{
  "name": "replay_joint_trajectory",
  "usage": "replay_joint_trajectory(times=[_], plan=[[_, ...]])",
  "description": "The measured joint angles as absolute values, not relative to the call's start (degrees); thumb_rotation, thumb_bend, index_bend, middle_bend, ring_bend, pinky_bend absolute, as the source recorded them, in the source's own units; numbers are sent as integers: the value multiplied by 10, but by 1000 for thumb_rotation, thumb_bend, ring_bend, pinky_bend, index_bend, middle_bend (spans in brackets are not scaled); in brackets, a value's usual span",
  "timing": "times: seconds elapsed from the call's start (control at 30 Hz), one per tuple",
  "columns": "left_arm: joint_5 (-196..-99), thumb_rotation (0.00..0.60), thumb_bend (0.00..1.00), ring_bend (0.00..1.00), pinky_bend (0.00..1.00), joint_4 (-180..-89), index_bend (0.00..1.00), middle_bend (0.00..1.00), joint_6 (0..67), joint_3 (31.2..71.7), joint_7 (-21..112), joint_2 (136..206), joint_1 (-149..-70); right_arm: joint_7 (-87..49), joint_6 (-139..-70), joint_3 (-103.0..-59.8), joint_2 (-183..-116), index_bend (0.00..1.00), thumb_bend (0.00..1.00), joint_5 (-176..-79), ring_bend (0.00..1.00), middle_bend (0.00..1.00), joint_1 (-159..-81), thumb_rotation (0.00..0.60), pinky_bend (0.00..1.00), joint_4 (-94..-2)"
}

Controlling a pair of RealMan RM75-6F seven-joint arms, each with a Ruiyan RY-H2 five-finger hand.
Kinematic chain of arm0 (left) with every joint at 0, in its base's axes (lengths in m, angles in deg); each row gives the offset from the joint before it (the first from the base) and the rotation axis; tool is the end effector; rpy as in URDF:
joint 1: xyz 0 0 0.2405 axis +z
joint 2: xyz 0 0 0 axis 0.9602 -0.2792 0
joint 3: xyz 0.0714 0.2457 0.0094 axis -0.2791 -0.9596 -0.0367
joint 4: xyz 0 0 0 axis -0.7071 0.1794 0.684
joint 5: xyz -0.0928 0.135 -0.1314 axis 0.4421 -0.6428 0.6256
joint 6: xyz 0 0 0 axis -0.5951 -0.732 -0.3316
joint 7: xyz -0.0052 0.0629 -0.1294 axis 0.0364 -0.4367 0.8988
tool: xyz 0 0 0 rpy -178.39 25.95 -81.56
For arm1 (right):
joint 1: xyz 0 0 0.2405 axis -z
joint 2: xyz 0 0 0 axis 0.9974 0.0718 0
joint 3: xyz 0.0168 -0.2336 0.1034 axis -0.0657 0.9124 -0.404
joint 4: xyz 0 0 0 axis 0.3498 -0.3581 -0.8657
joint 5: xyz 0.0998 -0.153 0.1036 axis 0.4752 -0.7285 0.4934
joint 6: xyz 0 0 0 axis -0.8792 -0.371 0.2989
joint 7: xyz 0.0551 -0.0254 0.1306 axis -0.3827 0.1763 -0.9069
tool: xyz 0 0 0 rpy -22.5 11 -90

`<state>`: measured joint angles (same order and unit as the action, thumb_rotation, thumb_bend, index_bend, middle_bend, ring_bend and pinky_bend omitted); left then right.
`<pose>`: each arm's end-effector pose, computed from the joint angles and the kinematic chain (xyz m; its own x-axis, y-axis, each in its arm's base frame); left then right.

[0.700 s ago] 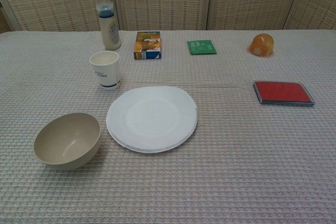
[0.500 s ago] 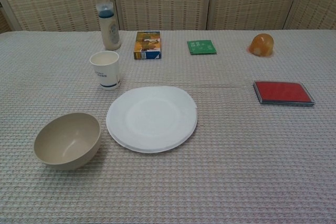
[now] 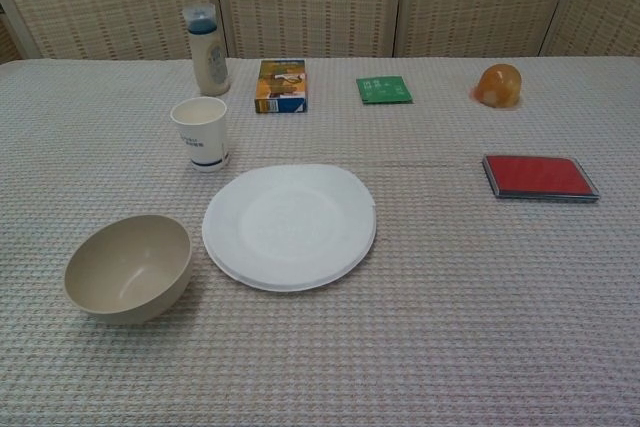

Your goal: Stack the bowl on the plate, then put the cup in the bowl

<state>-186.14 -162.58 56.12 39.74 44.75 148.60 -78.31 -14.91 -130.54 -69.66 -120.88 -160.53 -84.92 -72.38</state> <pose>-0.2629 0.1500 0.1446 0.3513 0.0819 0.9327 0.9166 -0.2330 -0.3248 -0.2931 -0.1329 0.1901 0.4907 -0.0317 0.8707 -0.8690 -0.0910 0.4864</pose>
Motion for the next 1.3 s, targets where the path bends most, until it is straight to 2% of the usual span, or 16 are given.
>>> replay_joint_trajectory(times=[0.33, 0.63, 0.87, 1.07, 1.3], plan=[[-1961, 600, 160, 0, 203, -1534, 131, 92, 585, 385, 518, 1536, -814, -144, -1305, -696, -1210, 0, 187, -1605, 0, 14, -849, 600, 0, -726], [-1975, 600, 160, 0, 202, -1450, 148, 104, 565, 380, 601, 1579, -857, -142, -1294, -701, -1210, 0, 187, -1589, 0, 14, -853, 600, 0, -726], [-1984, 600, 160, 0, 202, -1392, 195, 104, 551, 381, 657, 1611, -898, -147, -1257, -715, -1211, 0, 187, -1547, 0, 14, -870, 600, 0, -720], [-2003, 600, 160, 0, 199, -1328, 270, 105, 563, 374, 713, 1648, -919, -149, -1232, -726, -1213, 0, 187, -1518, 0, 14, -884, 600, 0, -714], [-2008, 600, 159, 0, 199, -1245, 318, 105, 587, 359, 769, 1700, -938, -129, -1238, -722, -1214, 0, 186, -1516, 0, 14, -880, 600, 0, -727]])
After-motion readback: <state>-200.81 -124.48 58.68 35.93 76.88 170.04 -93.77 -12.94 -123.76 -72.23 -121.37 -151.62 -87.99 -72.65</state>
